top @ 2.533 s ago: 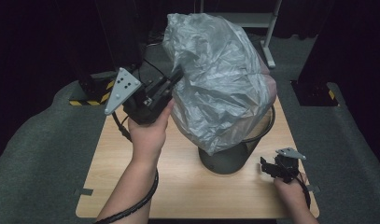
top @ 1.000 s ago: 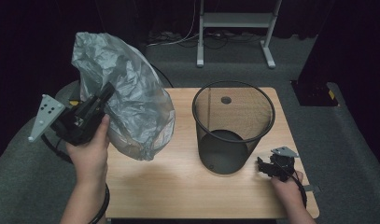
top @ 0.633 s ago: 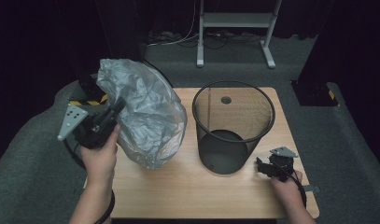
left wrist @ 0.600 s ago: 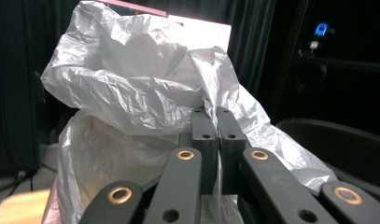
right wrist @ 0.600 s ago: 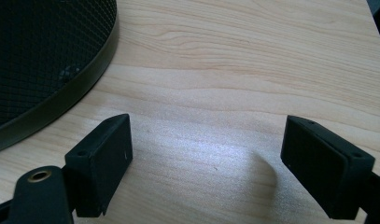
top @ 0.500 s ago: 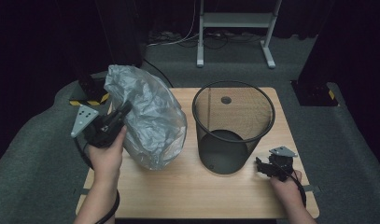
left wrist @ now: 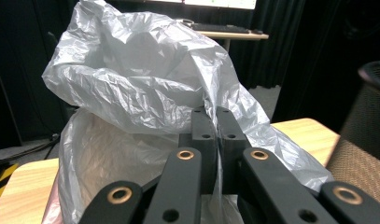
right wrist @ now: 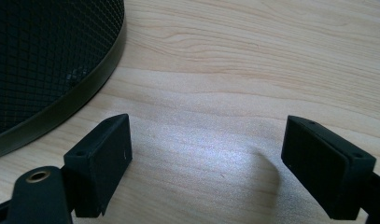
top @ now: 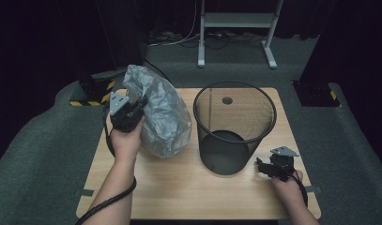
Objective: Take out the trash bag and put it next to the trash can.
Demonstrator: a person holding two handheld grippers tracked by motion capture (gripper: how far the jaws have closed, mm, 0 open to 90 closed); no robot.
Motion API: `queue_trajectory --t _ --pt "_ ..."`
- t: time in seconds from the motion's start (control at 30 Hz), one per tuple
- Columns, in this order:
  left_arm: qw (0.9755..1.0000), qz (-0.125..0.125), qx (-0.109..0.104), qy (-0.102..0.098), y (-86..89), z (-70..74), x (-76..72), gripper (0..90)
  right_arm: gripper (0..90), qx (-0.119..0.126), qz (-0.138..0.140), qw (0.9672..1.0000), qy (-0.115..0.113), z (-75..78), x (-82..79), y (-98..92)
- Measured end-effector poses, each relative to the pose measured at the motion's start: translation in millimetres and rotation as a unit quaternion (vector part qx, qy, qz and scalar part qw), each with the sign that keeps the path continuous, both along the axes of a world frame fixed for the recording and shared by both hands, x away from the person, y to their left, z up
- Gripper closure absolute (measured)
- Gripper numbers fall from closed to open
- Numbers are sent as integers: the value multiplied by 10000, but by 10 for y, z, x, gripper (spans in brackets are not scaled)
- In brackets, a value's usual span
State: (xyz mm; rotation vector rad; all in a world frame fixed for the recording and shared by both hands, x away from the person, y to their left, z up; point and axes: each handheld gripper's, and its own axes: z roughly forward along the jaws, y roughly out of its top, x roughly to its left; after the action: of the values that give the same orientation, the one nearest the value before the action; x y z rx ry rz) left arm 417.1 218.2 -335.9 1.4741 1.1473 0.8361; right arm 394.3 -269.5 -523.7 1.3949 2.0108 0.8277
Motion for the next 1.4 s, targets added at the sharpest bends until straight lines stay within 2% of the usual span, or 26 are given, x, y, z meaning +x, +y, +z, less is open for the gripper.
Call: queue_trajectory --t 0.17,0.23,0.37,0.53,0.57,0.67,0.83,0.93,1.13,1.17,1.2,1.23,1.27,1.4 --pt "9998 35 211 5 -157 -53 255 882 160 62 -4 10000 44 0 11 -8" --pt "9996 59 271 91 -207 -106 346 882 160 57 5 10000 50 0 14 -14" --pt "9986 32 366 390 -314 -314 481 881 161 75 20 10000 61 0 17 -18" --pt "9970 -28 329 707 -423 -572 543 876 161 69 22 10000 68 1 13 -16" --pt "9958 -50 393 820 -445 -634 557 873 161 74 11 10000 66 1 12 -14" --pt "9939 -115 335 1048 -488 -745 573 846 162 86 13 9999 66 0 7 -9" --pt "9927 -245 273 1147 -571 -856 606 780 162 95 34 9999 77 0 10 -11" --pt "9930 -294 174 1128 -620 -857 617 724 162 110 47 9999 85 -1 14 -15" --pt "9937 -376 56 1056 -706 -708 589 485 162 106 48 9999 82 -1 13 -15" --pt "9930 -430 178 1088 -694 -669 575 451 162 116 38 9999 90 -1 11 -12" --pt "9940 -386 32 1025 -724 -645 559 421 162 116 39 9999 89 -1 12 -12" --pt "9934 -423 232 1038 -710 -609 534 391 163 118 37 9999 91 -1 11 -12" --pt "9933 -448 285 1023 -713 -582 514 360 162 109 53 9999 86 -1 14 -16" --pt "9937 -481 299 972 -702 -507 391 246 163 136 56 9998 105 -1 18 -20"
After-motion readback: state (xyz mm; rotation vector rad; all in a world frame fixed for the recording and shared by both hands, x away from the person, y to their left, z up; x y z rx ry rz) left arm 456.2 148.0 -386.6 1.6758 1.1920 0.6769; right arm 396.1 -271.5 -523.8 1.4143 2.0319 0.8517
